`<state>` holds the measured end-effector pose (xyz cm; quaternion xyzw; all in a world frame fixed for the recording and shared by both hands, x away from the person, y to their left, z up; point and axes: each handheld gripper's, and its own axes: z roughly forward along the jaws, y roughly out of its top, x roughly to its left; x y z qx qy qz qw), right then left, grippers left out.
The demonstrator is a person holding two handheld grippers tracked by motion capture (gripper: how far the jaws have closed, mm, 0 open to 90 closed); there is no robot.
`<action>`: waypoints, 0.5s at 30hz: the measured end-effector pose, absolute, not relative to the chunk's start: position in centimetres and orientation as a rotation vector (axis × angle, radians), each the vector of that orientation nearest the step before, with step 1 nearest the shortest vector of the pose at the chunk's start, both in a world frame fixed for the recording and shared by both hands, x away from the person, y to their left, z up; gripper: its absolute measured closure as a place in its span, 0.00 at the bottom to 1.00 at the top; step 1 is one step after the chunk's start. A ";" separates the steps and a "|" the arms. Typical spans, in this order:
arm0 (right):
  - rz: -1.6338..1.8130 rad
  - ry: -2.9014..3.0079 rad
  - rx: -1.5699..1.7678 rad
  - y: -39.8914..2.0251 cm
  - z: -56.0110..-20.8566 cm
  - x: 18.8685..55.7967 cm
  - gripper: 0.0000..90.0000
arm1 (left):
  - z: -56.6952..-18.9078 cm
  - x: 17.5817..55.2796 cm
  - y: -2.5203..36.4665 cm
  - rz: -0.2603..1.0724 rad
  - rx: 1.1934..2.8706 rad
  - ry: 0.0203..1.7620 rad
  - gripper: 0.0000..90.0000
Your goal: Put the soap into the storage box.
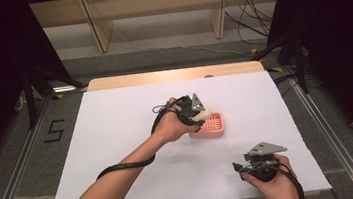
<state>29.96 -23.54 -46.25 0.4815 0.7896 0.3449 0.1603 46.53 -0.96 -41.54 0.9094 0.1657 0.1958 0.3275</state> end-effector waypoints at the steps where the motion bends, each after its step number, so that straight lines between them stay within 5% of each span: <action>1: 0.985 2.256 1.374 -23.6 -46.3 30.0 0.53 | -41.6 46.5 -1.0 0.514 2.382 0.432 0.55; 15: 0.963 2.245 1.405 -23.5 -46.1 29.7 0.53 | -42.1 46.9 -1.7 0.505 2.393 0.422 0.55</action>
